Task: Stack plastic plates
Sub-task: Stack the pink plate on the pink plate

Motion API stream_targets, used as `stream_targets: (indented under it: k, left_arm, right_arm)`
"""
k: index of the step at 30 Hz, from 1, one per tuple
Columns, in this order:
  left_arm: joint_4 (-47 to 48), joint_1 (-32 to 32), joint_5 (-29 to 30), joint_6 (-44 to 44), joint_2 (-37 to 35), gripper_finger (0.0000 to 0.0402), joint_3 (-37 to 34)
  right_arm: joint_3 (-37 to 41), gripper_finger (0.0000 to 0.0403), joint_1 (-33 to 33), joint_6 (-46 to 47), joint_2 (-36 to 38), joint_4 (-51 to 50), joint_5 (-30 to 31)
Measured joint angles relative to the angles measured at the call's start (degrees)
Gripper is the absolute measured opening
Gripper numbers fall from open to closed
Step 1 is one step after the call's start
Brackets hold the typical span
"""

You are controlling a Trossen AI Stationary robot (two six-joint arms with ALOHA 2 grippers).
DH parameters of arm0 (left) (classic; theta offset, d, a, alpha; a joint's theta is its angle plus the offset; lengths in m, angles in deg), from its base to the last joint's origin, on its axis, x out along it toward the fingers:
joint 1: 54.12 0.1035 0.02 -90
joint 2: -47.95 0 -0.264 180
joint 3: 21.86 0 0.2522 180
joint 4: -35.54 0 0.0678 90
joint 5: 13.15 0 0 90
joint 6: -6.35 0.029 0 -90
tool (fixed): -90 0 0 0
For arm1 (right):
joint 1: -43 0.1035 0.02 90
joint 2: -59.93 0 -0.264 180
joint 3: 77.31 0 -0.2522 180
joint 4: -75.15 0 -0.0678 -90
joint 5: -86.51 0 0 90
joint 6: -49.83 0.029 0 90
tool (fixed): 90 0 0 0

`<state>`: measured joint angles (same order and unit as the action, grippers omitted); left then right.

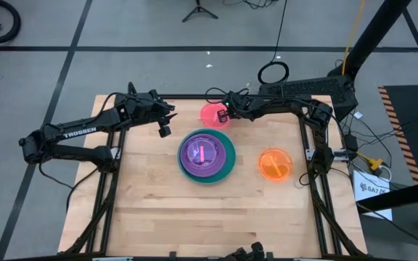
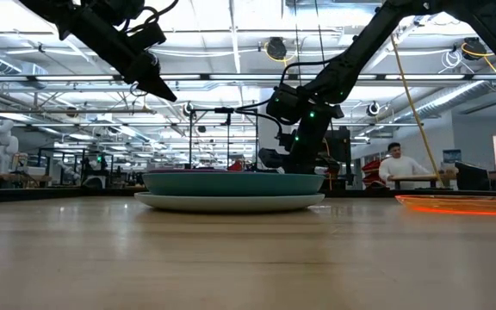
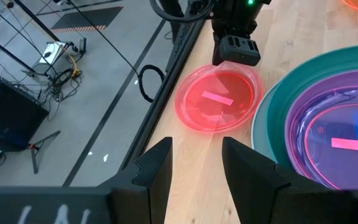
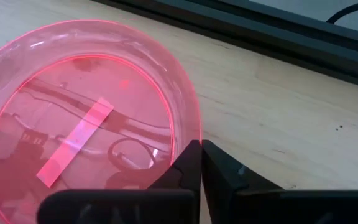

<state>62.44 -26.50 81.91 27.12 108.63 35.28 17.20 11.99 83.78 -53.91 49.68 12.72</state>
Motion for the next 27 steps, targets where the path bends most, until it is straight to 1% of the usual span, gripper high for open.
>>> stream_targets:
  k: [22, 27]
  left_arm:
    - [0.3, 0.0, 0.0, 0.0, 0.0, 0.0147, 0.0]
    - [0.3, 0.0, 0.0, 0.0, 0.0, 0.0147, 0.0]
  right_arm:
    - [0.0, 0.0001, -0.1, -1.6, 0.0, 0.8, 0.2]
    - [0.0, 0.0000, -0.1, -2.1, 0.0, 2.3, 0.5]
